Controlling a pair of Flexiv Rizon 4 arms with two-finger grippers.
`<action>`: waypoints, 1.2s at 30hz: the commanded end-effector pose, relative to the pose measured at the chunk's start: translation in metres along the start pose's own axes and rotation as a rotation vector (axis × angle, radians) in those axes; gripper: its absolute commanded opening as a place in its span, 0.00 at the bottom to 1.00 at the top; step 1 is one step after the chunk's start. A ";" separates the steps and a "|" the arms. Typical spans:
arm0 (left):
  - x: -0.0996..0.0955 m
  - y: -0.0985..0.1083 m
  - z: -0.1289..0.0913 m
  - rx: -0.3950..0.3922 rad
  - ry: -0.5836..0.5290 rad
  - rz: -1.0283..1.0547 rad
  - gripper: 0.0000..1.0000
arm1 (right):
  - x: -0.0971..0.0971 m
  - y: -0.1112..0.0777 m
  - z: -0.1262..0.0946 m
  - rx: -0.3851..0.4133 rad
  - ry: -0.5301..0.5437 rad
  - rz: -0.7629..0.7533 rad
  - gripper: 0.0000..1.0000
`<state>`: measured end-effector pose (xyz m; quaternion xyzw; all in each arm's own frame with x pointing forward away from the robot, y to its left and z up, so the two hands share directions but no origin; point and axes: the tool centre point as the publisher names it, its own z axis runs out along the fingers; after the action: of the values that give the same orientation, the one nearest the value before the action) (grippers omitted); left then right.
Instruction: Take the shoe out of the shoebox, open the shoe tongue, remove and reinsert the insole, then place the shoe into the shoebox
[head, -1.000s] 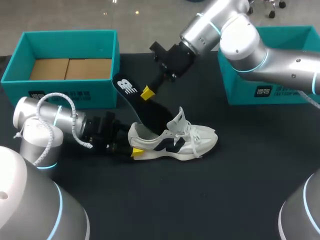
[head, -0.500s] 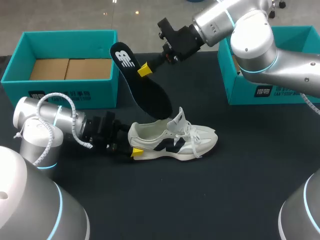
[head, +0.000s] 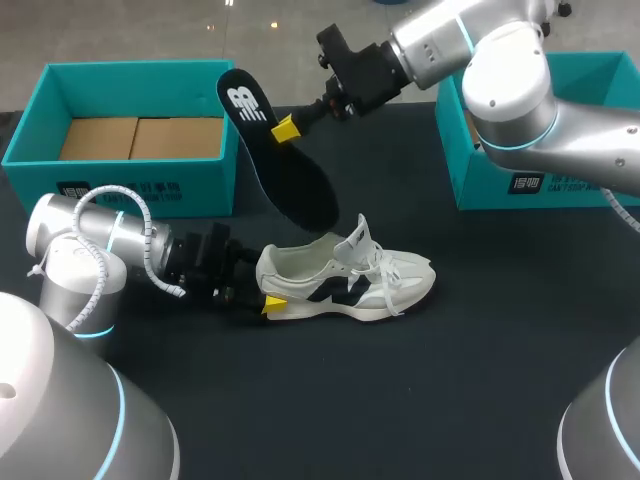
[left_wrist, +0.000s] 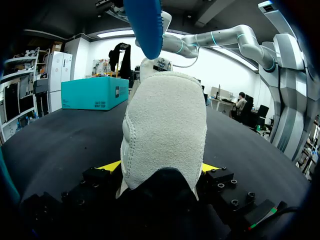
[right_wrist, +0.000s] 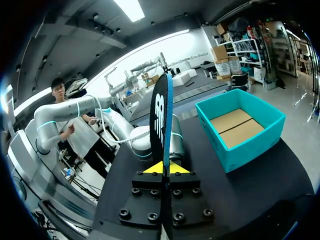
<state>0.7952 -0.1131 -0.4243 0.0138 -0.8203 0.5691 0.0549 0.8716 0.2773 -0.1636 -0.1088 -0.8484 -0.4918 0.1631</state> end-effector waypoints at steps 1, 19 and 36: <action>-0.001 0.004 0.001 -0.001 0.000 -0.001 0.00 | 0.001 0.000 0.001 -0.001 -0.002 0.001 0.00; -0.001 0.004 0.001 -0.001 0.000 -0.001 0.00 | 0.002 0.009 -0.035 -0.071 0.008 0.057 0.00; -0.001 0.004 0.001 -0.001 0.000 -0.001 0.00 | 0.026 0.004 -0.121 -0.107 -0.116 0.135 0.00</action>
<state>0.7952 -0.1131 -0.4243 0.0138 -0.8203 0.5691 0.0549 0.8861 0.1890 -0.1023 -0.1875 -0.8207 -0.5142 0.1639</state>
